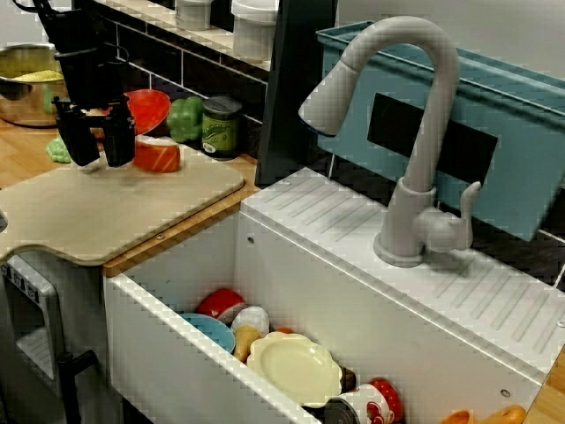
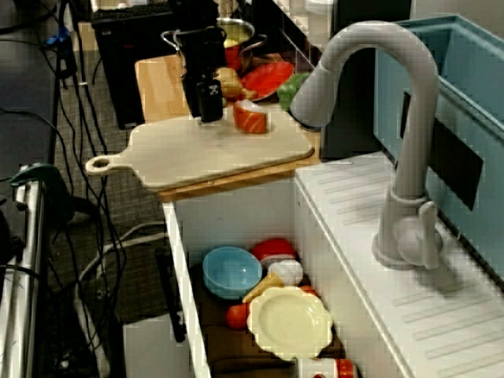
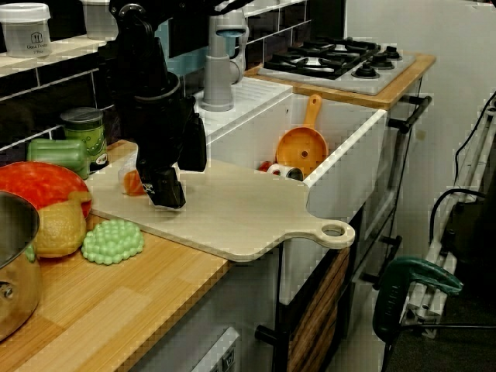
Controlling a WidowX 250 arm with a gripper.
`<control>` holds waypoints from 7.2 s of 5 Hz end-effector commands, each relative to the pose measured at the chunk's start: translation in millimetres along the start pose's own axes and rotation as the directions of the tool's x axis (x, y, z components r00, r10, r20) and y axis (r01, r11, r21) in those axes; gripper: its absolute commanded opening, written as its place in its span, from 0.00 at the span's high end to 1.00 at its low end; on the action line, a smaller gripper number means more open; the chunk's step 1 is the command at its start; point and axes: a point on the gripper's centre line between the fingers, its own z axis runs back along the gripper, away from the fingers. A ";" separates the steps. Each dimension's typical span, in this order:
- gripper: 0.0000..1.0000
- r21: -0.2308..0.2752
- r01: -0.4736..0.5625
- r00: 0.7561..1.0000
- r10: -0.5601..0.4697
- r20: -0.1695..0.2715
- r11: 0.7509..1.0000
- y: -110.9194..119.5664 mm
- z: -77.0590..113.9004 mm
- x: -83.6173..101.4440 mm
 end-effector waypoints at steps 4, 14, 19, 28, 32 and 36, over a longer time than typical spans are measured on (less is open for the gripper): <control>0.00 0.040 0.539 0.815 -0.510 -0.275 0.841 -12.1 39.9 21.5; 0.00 0.238 0.582 0.782 -0.615 0.098 0.778 -37.9 42.0 11.2; 0.00 0.244 0.584 0.743 -0.631 0.222 0.774 -28.1 58.4 16.0; 0.00 0.175 0.607 0.741 -0.631 0.229 0.776 -16.5 48.6 42.7; 0.00 0.059 0.795 0.595 -0.795 0.116 0.604 -16.2 46.3 51.4; 0.00 0.059 0.808 0.576 -0.807 0.129 0.586 -20.6 40.5 53.1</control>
